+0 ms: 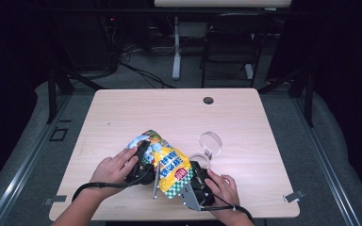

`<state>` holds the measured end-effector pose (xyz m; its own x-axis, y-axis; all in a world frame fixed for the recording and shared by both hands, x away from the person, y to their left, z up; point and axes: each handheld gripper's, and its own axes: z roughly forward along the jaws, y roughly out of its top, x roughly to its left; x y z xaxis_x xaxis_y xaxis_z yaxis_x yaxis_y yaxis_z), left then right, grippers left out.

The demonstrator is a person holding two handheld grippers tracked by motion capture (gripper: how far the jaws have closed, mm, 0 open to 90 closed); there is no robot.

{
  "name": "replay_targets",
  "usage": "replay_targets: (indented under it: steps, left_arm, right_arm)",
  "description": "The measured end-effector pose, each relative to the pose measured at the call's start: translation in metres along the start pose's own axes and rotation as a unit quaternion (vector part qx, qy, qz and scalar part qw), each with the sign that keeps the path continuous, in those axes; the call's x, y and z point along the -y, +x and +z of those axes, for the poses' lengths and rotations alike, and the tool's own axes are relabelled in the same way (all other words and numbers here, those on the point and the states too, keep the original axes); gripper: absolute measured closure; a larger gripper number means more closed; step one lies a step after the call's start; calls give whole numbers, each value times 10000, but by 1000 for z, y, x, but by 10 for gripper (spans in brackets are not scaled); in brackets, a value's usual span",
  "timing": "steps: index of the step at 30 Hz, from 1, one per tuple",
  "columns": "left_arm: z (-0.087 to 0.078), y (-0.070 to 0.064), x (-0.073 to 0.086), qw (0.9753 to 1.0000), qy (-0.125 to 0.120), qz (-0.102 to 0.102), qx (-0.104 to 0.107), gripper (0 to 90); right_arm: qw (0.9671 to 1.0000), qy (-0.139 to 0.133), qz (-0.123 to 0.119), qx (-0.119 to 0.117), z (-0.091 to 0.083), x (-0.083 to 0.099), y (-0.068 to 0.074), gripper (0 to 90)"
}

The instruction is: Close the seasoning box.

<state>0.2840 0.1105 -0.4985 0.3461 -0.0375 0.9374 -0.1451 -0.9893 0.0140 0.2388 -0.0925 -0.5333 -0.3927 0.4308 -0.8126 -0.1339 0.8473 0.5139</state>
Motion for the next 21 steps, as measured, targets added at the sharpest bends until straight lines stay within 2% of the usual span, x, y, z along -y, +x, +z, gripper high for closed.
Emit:
replay_targets:
  steps: [21]
  left_arm:
    - [-3, 7, -5, 9996, 94, 263, -11, 552]
  right_arm:
    - [9999, -52, 150, 2, 0, 2, -1, 711]
